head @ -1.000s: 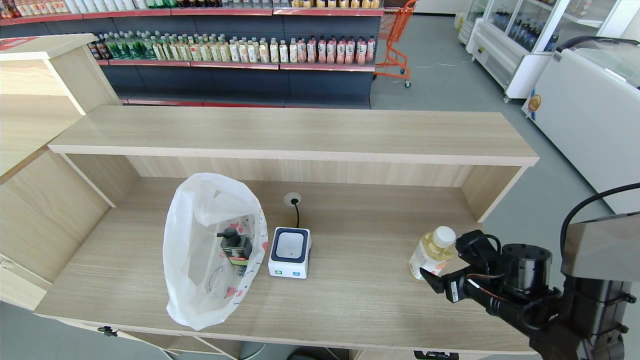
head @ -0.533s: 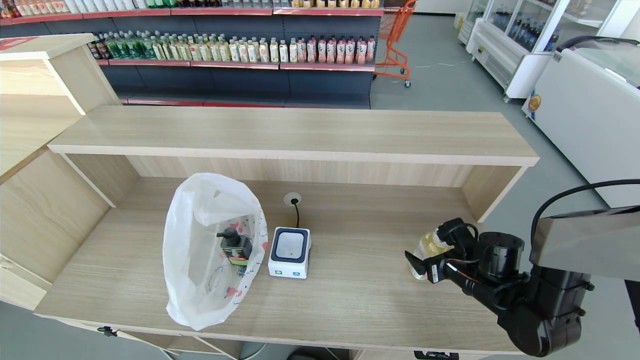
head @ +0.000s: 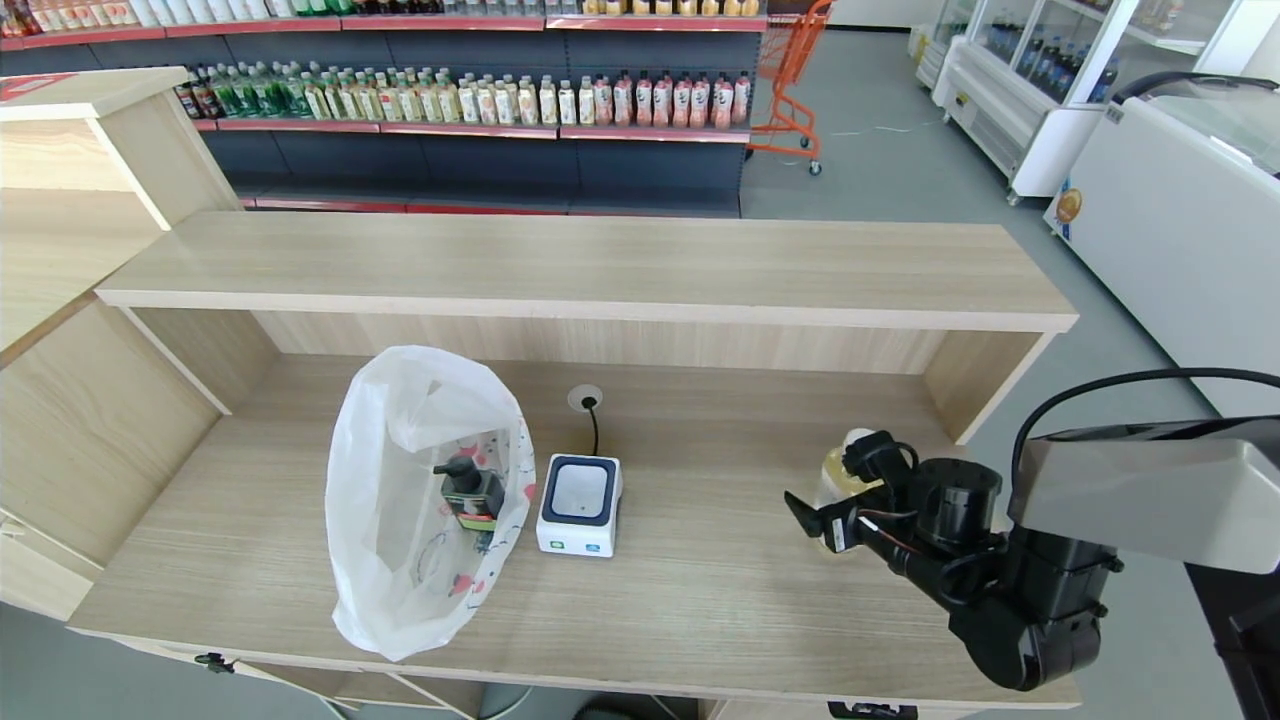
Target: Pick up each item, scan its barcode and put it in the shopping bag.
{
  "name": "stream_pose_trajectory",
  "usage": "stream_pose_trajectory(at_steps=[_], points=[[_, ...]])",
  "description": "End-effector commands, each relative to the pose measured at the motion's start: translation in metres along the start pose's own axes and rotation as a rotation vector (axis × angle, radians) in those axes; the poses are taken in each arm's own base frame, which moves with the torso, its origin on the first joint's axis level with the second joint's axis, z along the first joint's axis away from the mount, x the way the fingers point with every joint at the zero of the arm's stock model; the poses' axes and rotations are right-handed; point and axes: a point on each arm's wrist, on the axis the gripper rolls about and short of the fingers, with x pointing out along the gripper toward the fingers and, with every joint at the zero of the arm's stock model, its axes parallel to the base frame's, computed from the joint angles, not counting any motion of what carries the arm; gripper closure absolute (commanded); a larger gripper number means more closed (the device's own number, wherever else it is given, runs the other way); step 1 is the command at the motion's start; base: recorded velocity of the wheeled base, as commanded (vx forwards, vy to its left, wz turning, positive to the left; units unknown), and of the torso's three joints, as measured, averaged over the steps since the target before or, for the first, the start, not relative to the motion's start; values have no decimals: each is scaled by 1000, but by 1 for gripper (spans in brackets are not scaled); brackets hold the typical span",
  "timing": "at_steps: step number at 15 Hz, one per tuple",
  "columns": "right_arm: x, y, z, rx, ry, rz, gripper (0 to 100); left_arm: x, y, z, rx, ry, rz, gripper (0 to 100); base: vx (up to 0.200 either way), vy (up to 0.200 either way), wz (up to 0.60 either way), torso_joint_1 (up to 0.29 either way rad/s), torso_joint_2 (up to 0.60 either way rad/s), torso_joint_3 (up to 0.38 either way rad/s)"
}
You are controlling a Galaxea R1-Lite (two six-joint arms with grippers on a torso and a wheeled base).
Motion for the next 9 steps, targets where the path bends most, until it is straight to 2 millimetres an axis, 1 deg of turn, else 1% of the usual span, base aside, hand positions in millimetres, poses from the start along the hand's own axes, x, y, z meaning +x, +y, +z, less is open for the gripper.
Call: stream_pose_trajectory(at_steps=[1,5,8,9], points=[[5,0,0,0,-13,-1,100,0,0,0,0,0,0,0,0,0,0,0,0,0],[7,-2,10,-1,-51,-7,100,0,0,0,0,0,0,0,0,0,0,0,0,0],[7,-1,10,-8,-53,-6,100,0,0,0,0,0,0,0,0,0,0,0,0,0],[6,-1,10,-40,-51,-6,100,0,0,0,0,0,0,0,0,0,0,0,0,0]])
